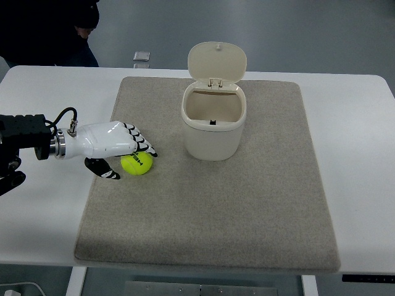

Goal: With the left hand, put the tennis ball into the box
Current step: 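Close the left hand fingers around the yellow tennis ball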

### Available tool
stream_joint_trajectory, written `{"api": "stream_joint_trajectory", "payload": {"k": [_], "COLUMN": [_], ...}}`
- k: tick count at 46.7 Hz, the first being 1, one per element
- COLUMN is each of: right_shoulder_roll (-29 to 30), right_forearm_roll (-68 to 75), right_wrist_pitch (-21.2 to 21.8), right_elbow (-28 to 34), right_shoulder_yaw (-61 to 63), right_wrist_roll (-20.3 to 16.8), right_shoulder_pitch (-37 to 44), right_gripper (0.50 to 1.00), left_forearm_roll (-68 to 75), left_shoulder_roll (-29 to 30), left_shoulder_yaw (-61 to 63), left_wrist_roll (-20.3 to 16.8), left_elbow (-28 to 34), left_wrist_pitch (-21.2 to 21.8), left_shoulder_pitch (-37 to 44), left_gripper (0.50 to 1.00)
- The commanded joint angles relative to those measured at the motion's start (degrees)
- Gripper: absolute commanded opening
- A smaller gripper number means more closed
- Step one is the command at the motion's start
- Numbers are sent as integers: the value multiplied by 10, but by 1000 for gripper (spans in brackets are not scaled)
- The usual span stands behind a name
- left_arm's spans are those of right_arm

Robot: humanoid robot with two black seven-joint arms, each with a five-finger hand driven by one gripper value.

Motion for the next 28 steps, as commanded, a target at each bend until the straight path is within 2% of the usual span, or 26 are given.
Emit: {"api": "stream_joint_trajectory", "payload": {"k": [1, 22, 25, 28], "right_shoulder_roll": [0, 0, 0, 0], "right_forearm_roll": [0, 0, 0, 0], "right_wrist_pitch": [0, 0, 0, 0], "right_elbow": [0, 0, 0, 0], "right_shoulder_yaw": [0, 0, 0, 0], "right_wrist_roll": [0, 0, 0, 0], "right_shoulder_pitch": [0, 0, 0, 0], "right_gripper": [938, 938, 940, 938], "left_forearm_roll": [2, 10, 11, 14], "left_shoulder_roll": [0, -1, -1, -1], "left_shoulder_yaw": [0, 0, 0, 0], "left_wrist_roll": [0, 0, 0, 1], "left_elbow": [0, 0, 0, 1], "left_wrist_pitch": [0, 0, 0, 0], "left_shoulder_pitch": [0, 0, 0, 0], "left_gripper": [793, 786, 767, 718]}}
